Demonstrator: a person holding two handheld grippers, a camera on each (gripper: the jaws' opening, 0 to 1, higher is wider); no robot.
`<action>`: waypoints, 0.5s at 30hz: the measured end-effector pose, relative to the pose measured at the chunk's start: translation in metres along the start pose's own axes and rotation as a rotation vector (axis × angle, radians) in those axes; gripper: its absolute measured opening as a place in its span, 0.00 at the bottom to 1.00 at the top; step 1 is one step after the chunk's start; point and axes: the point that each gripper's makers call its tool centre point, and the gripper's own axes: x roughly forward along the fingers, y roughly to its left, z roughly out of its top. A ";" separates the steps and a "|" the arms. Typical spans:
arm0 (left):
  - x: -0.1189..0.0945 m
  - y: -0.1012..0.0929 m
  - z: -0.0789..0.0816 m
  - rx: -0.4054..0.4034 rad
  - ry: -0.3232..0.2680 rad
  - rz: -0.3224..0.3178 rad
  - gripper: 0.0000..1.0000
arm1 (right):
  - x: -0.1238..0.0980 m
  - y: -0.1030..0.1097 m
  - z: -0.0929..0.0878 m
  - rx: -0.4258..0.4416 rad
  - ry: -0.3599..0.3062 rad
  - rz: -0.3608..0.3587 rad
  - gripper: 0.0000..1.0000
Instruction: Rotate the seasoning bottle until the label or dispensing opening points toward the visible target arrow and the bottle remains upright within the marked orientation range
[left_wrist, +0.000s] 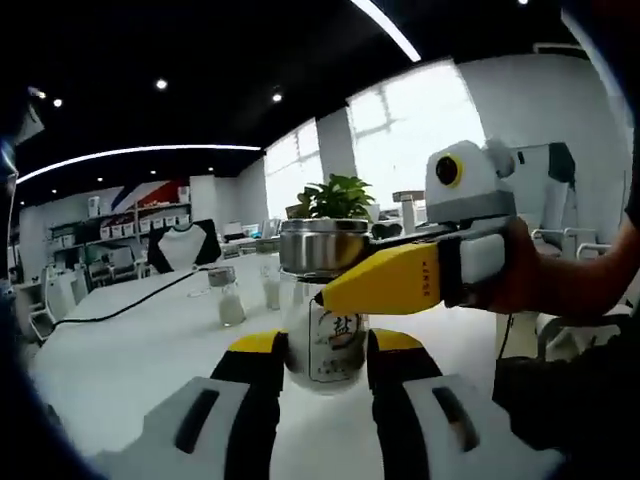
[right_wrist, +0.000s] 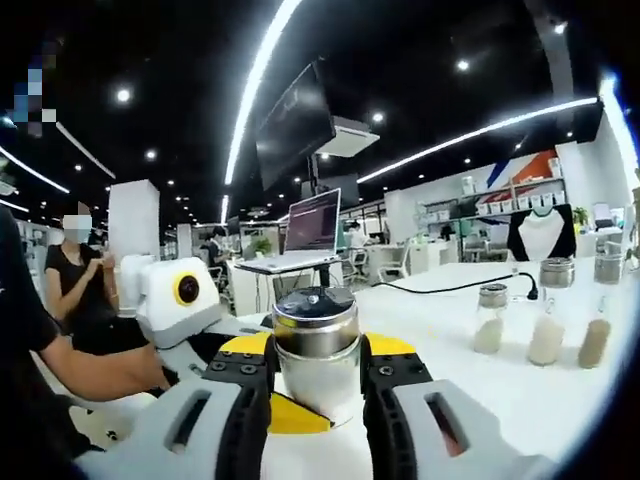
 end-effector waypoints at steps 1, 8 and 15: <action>-0.001 -0.003 0.002 -0.012 -0.013 -0.033 0.35 | 0.000 0.001 0.001 0.004 0.000 0.013 0.31; -0.009 -0.014 0.005 -0.070 -0.034 -0.159 0.35 | -0.005 0.013 0.003 0.082 -0.006 0.150 0.31; -0.001 -0.003 0.001 0.001 0.010 0.006 0.34 | 0.002 0.006 0.002 0.052 -0.028 0.065 0.33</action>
